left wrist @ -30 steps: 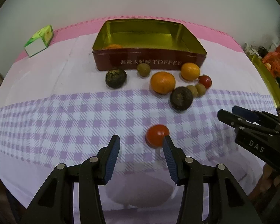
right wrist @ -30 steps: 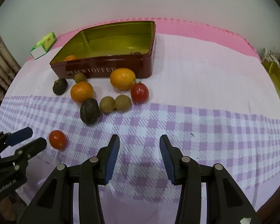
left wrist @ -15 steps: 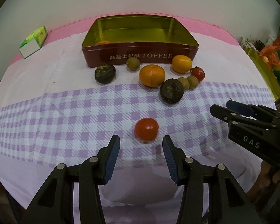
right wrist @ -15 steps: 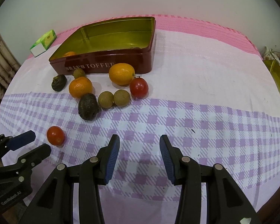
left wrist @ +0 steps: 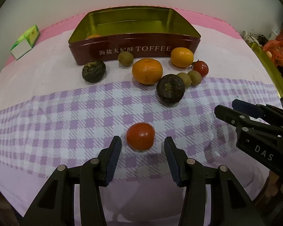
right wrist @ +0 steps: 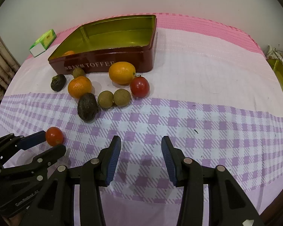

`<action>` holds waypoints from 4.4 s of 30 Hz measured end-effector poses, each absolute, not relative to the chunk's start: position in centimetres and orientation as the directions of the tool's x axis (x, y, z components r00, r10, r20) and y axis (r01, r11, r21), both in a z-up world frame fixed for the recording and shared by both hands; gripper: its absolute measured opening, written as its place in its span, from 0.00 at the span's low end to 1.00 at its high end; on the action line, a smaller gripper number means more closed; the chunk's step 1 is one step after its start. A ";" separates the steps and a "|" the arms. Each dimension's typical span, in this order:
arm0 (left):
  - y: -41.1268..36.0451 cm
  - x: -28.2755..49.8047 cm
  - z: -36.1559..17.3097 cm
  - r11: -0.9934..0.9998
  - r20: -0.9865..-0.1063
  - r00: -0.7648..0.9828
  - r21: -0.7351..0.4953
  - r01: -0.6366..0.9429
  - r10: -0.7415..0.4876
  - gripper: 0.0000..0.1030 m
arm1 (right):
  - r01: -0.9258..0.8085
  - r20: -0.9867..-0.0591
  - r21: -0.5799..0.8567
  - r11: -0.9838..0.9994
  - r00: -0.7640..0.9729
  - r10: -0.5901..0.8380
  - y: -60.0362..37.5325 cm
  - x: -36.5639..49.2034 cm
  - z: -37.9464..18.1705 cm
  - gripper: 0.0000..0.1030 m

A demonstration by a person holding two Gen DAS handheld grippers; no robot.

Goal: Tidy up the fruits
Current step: 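Grasp the red cherry tomato with the left gripper, then grasp the dark round fruit with the right gripper while the left holds the tomato, then carry the tomato and dark fruit toward the red tin with both grippers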

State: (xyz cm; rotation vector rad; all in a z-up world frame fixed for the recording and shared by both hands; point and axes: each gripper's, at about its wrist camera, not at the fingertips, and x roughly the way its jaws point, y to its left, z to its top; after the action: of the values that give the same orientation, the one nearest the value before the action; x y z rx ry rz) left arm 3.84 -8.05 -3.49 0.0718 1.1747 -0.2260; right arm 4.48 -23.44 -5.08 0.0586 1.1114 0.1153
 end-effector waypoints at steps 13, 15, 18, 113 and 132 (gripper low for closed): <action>-7.5 4.2 -4.2 0.975 -0.918 0.364 -0.087 0.204 -0.158 0.31 | -0.069 -0.894 0.105 0.992 0.429 0.124 -23.5 4.6 -5.6 0.41; -7.5 4.2 -4.1 0.975 -0.917 0.364 -0.093 0.202 -0.163 0.31 | -0.070 -0.895 0.105 0.992 0.428 0.125 -23.4 4.6 -5.7 0.41; -7.3 4.3 -4.1 0.975 -0.916 0.368 -0.088 0.202 -0.159 0.30 | -0.074 -0.896 0.106 0.992 0.425 0.127 -23.5 4.6 -5.8 0.41; 0.6 5.0 -4.3 0.993 -0.884 0.454 -0.110 0.033 -0.113 0.30 | -0.149 -0.884 0.072 0.986 0.448 0.133 -17.1 5.6 -5.4 0.29; -0.2 4.7 -3.5 0.995 -0.873 0.477 -0.089 0.046 -0.100 0.30 | -0.149 -0.859 0.075 0.986 0.492 0.140 -17.4 5.0 -3.3 0.29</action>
State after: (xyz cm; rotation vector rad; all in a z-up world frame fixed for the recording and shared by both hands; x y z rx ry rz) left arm 4.67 -0.18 -3.55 -0.0556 1.0703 -0.0898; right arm 5.04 -17.42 -3.28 -0.0094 1.0415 0.1750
